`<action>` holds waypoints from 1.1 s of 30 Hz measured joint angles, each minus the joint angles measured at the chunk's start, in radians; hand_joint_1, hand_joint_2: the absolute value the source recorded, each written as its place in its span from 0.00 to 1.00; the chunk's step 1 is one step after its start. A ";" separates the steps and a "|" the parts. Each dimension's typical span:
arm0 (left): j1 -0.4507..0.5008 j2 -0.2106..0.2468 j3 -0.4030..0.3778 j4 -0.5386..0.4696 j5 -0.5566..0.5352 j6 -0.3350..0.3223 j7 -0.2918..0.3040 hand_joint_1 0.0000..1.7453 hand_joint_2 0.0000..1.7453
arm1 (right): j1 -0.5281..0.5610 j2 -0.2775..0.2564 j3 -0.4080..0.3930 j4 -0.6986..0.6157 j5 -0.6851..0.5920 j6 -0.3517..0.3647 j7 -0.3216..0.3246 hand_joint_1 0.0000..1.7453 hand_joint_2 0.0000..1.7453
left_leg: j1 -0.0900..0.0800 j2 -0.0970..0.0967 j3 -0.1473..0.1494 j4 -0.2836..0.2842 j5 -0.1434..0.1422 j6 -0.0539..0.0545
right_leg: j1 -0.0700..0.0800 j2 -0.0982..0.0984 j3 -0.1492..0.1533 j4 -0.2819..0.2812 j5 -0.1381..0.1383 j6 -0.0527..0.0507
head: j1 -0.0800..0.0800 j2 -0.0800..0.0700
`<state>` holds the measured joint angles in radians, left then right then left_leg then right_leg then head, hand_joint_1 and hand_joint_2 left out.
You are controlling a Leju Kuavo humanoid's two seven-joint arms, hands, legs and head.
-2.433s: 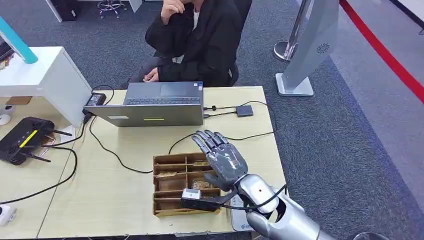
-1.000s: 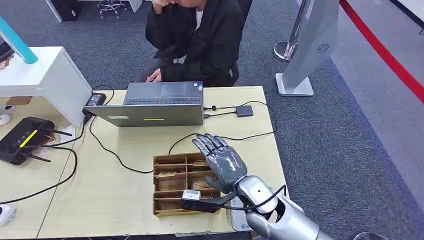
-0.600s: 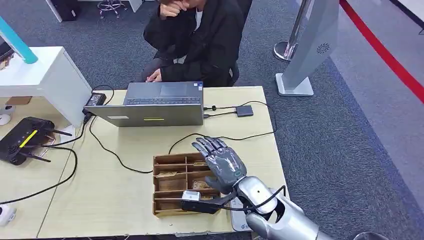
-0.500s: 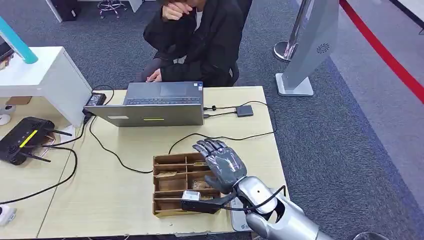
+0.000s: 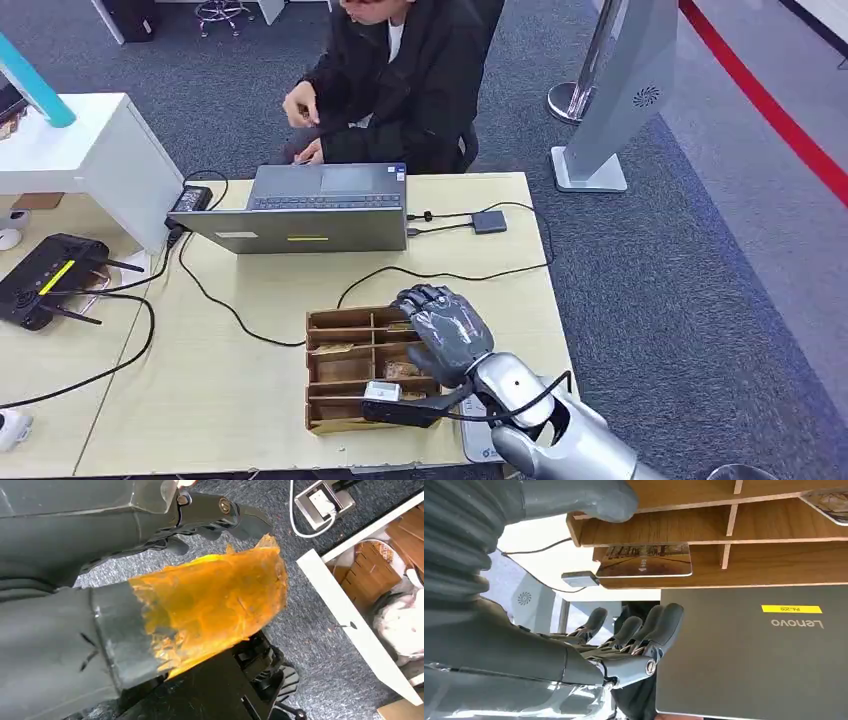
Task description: Pass the card to the sensor for recognition and then transmit it.
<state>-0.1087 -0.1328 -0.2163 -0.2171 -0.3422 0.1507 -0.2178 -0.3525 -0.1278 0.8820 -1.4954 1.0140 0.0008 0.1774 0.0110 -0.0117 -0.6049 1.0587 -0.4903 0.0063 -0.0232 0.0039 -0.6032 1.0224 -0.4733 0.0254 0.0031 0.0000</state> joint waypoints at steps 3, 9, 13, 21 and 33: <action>0.000 0.000 0.000 0.000 0.000 0.000 0.000 0.00 0.00 | 0.000 0.000 0.000 0.000 0.000 0.000 0.000 0.32 1.00 | 0.000 0.000 0.000 0.000 0.000 0.000 | 0.000 0.000 0.000 0.000 0.000 0.000 | 0.000 0.000; 0.000 0.000 0.000 0.000 0.000 0.000 0.000 0.00 0.00 | 0.000 0.000 0.000 0.000 0.000 0.000 0.000 0.32 1.00 | 0.000 0.000 0.000 0.000 0.000 0.000 | 0.000 0.000 0.000 0.000 0.000 0.000 | 0.000 0.000; 0.000 0.000 0.000 0.000 0.000 0.000 0.000 0.00 0.00 | 0.000 0.000 0.000 0.000 0.000 0.000 0.000 0.32 1.00 | 0.000 0.000 0.000 0.000 0.000 0.000 | 0.000 0.000 0.000 0.000 0.000 0.000 | 0.000 0.000; 0.000 0.000 0.000 0.000 0.000 0.000 0.000 0.00 0.00 | 0.000 0.000 0.000 0.000 0.000 0.000 0.000 0.32 1.00 | 0.000 0.000 0.000 0.000 0.000 0.000 | 0.000 0.000 0.000 0.000 0.000 0.000 | 0.000 0.000; 0.000 0.000 0.000 0.000 0.000 0.000 0.000 0.00 0.00 | 0.000 0.000 0.000 0.000 0.000 0.000 0.000 0.36 1.00 | 0.000 0.000 0.000 0.000 0.000 0.000 | 0.000 0.000 0.000 0.000 0.000 0.000 | 0.000 0.000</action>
<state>-0.1087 -0.1328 -0.2163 -0.2167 -0.3426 0.1507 -0.2178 -0.3527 -0.1278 0.8820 -1.4954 1.0140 0.0008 0.1774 0.0110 -0.0117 -0.6049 1.0587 -0.4903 0.0063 -0.0232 0.0039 -0.6032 1.0224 -0.4733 0.0255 0.0031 0.0000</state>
